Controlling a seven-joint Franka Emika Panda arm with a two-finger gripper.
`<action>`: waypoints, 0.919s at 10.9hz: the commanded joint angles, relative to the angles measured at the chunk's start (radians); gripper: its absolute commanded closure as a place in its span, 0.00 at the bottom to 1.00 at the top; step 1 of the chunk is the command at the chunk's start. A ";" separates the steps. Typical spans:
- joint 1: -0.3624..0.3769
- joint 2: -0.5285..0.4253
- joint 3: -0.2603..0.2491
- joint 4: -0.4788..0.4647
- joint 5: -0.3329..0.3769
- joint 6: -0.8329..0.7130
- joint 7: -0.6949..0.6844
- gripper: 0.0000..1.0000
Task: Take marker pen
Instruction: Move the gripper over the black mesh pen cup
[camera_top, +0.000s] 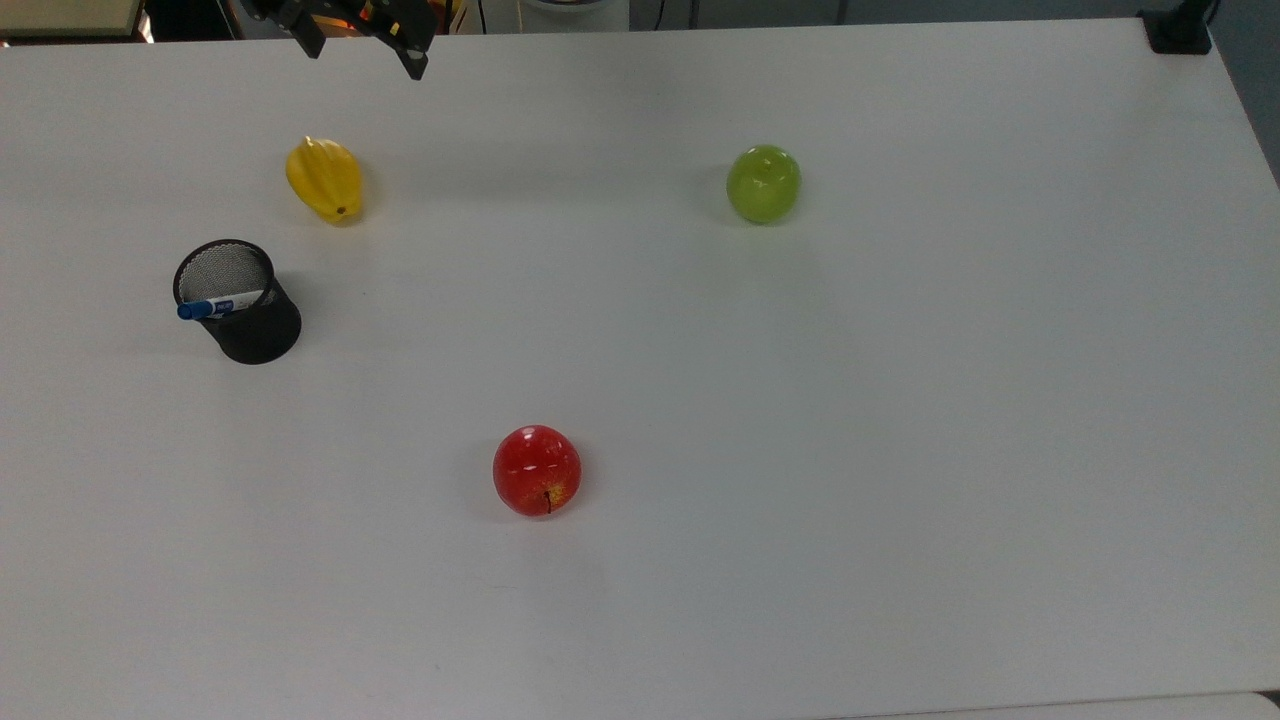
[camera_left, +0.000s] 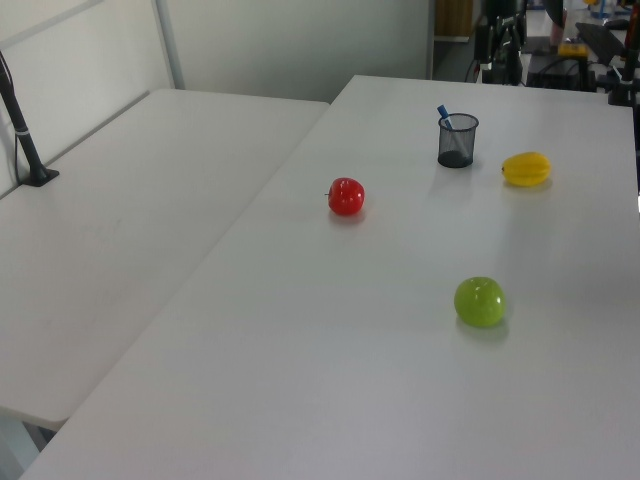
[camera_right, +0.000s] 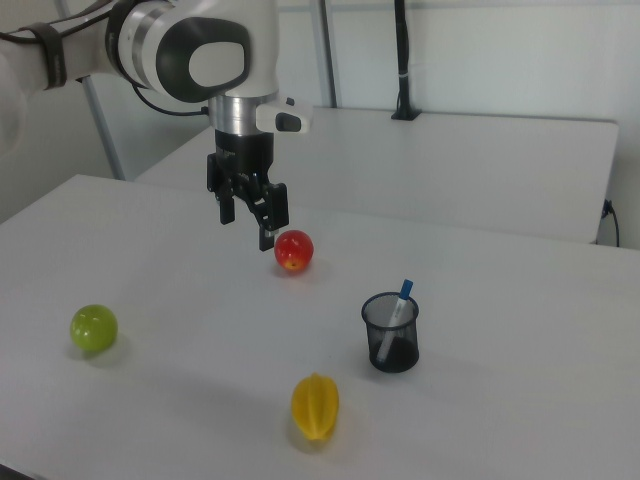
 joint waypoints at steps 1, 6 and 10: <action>-0.005 -0.036 -0.017 -0.019 0.005 -0.017 -0.023 0.00; -0.031 -0.033 -0.023 -0.016 0.009 0.015 -0.022 0.00; -0.083 0.004 -0.024 -0.017 0.017 0.203 -0.006 0.00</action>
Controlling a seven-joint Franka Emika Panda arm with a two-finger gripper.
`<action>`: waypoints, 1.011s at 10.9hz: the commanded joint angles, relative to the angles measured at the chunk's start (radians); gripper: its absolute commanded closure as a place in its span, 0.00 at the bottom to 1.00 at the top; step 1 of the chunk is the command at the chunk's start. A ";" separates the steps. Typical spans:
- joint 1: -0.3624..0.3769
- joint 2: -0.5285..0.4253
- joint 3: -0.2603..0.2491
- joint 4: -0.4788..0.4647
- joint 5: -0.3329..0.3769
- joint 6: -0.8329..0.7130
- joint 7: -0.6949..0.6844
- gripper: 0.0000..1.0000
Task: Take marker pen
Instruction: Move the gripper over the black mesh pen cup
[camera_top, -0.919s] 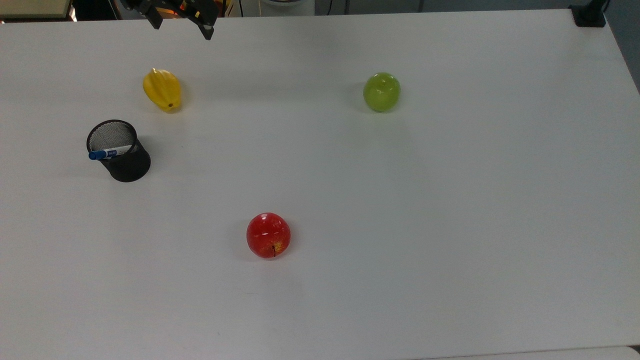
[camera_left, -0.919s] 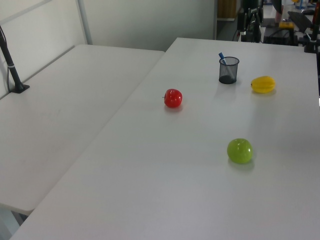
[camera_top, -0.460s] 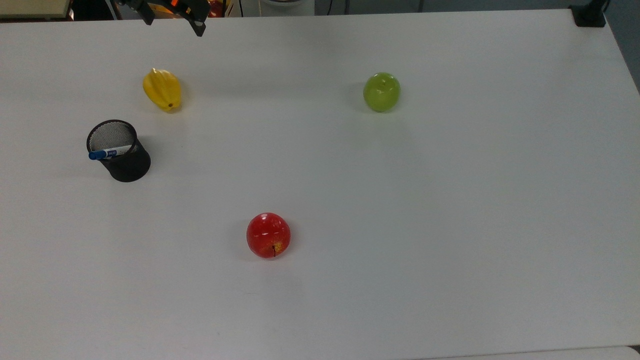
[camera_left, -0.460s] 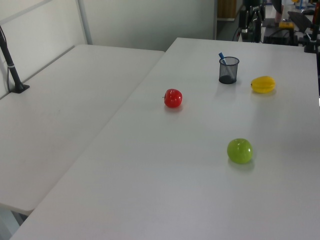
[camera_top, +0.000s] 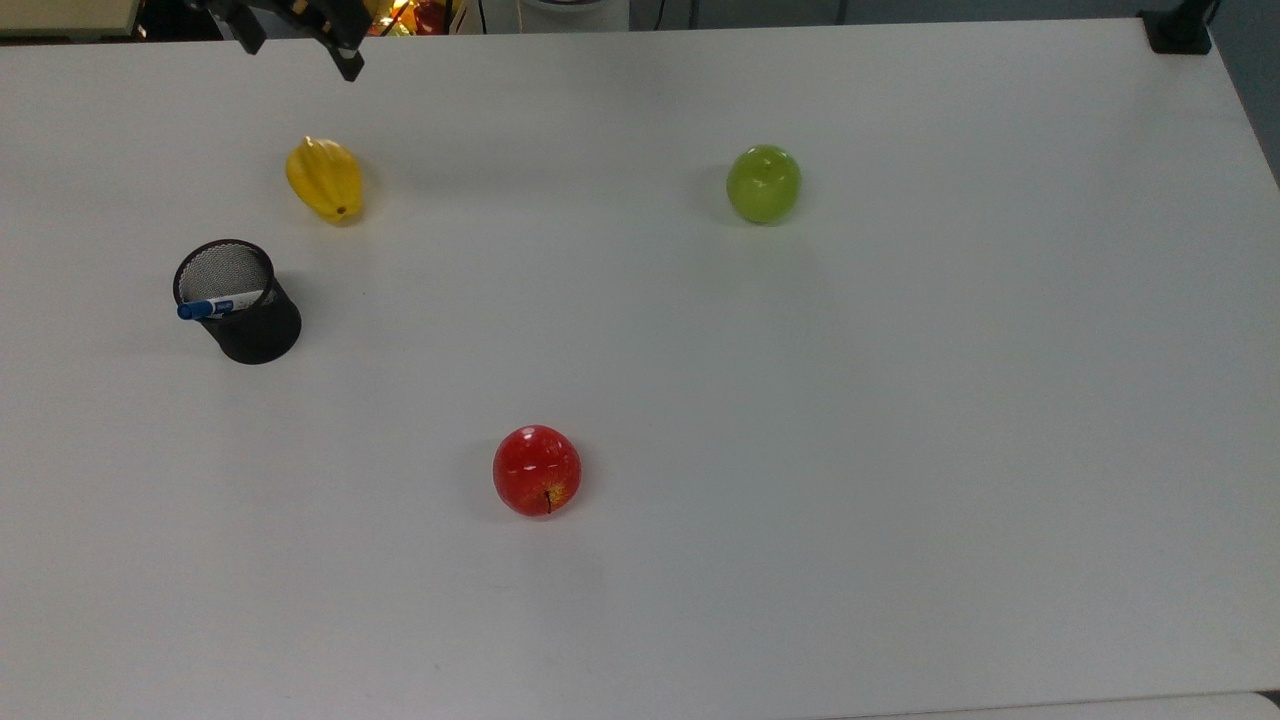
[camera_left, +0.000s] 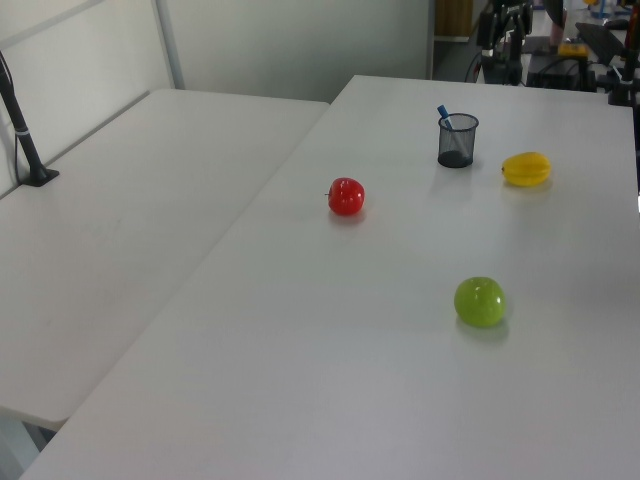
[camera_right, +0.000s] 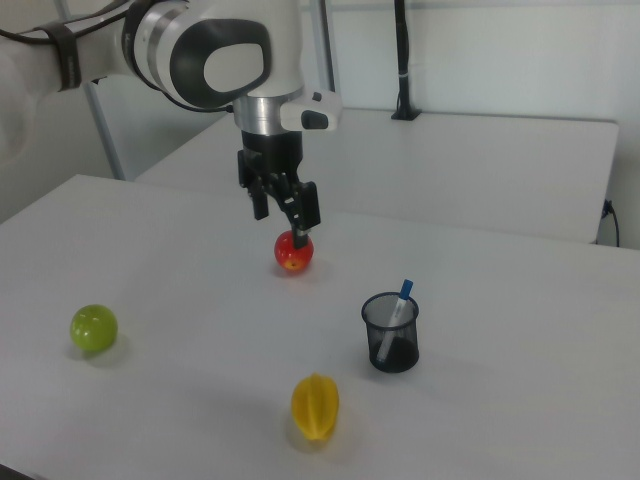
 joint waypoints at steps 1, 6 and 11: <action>-0.044 0.023 -0.007 -0.018 0.018 0.184 -0.001 0.00; -0.065 0.140 -0.010 -0.022 -0.029 0.481 0.139 0.00; -0.081 0.227 -0.013 -0.024 -0.097 0.618 0.139 0.00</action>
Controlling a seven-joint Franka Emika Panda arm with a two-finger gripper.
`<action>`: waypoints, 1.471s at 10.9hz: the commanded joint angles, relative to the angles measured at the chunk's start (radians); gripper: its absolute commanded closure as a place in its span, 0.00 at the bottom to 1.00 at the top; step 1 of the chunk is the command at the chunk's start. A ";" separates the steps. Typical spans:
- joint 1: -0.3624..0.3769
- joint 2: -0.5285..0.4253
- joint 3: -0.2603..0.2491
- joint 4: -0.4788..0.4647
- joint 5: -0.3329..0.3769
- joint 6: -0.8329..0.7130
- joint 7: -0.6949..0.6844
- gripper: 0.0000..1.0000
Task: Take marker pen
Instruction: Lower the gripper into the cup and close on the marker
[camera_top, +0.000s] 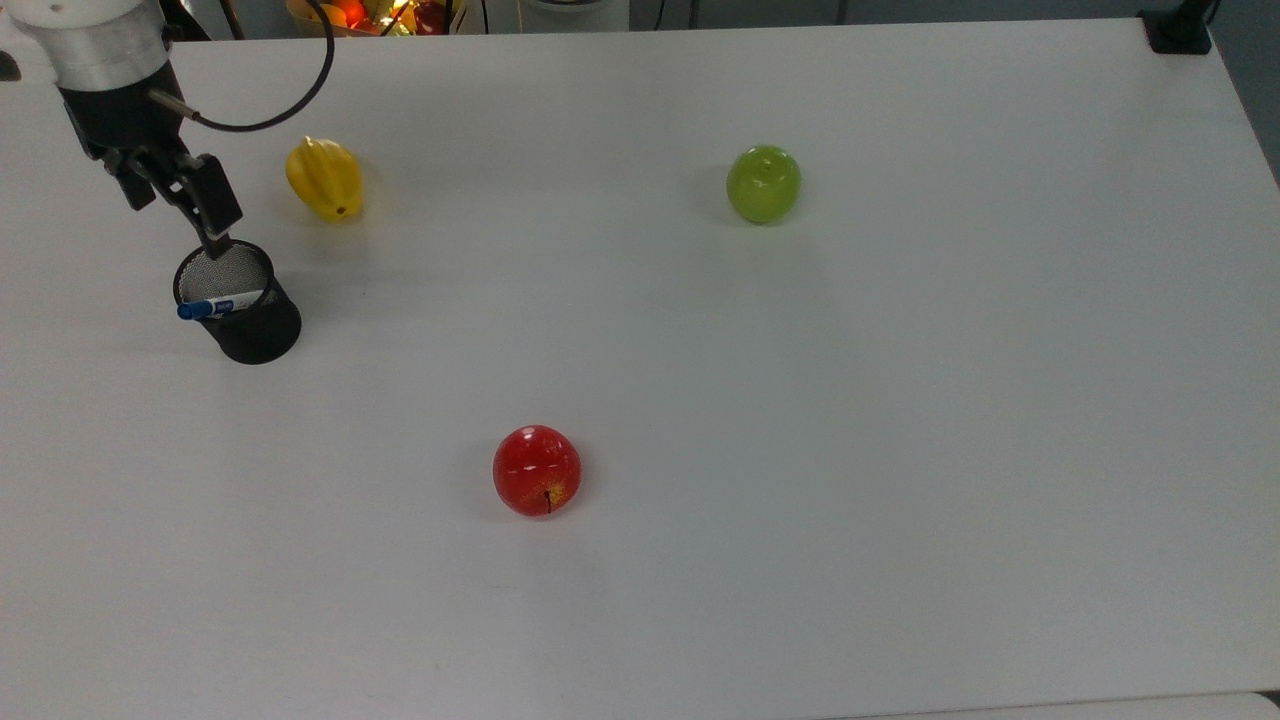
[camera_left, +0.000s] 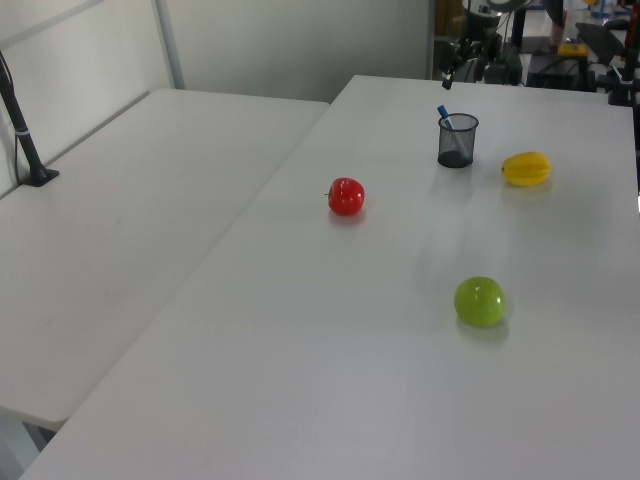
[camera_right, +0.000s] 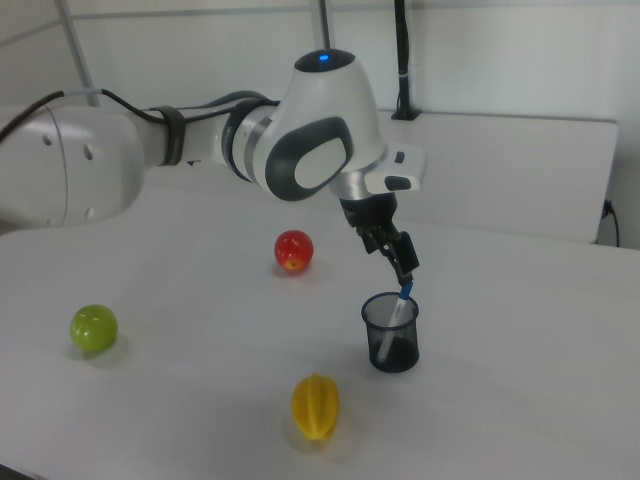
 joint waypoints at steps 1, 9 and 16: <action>-0.009 0.027 -0.008 -0.005 -0.029 0.135 0.016 0.00; 0.024 0.107 -0.006 -0.003 -0.207 0.138 0.018 0.21; 0.016 0.113 -0.008 0.005 -0.200 0.140 0.019 0.83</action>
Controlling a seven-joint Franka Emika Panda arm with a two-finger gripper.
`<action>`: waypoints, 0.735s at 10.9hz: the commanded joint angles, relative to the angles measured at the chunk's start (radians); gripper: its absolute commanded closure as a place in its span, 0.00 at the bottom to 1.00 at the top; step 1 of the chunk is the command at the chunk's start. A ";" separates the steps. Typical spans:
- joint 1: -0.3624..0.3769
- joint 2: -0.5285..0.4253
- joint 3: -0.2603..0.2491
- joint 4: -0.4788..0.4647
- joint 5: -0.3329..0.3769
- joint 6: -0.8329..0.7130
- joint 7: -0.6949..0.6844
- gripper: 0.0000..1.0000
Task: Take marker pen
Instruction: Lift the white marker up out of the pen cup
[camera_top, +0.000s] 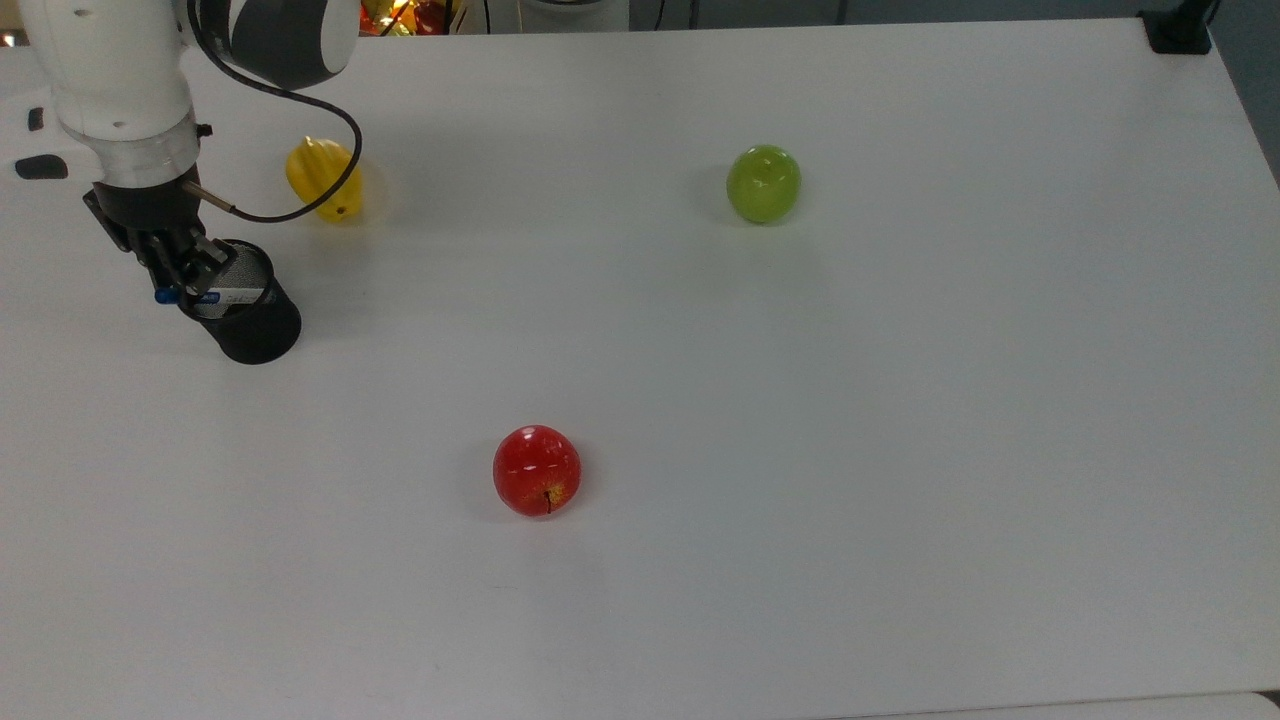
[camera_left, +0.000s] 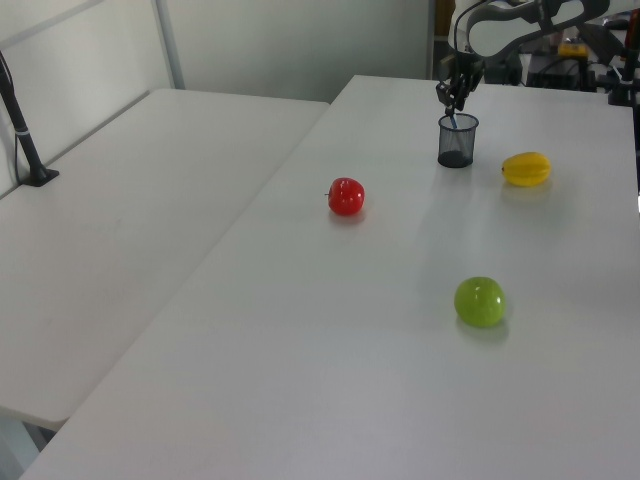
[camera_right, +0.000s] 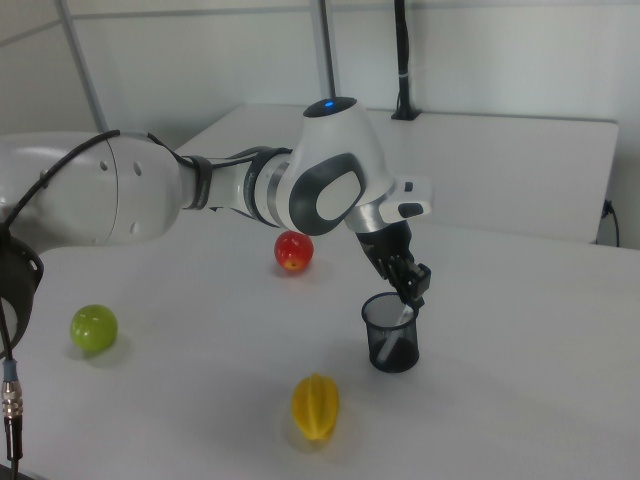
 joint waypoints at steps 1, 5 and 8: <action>0.000 -0.006 -0.007 0.003 -0.012 0.023 0.016 0.86; -0.035 -0.058 -0.007 0.012 0.014 0.021 0.018 0.91; -0.046 -0.120 -0.010 0.012 0.158 0.021 0.018 0.90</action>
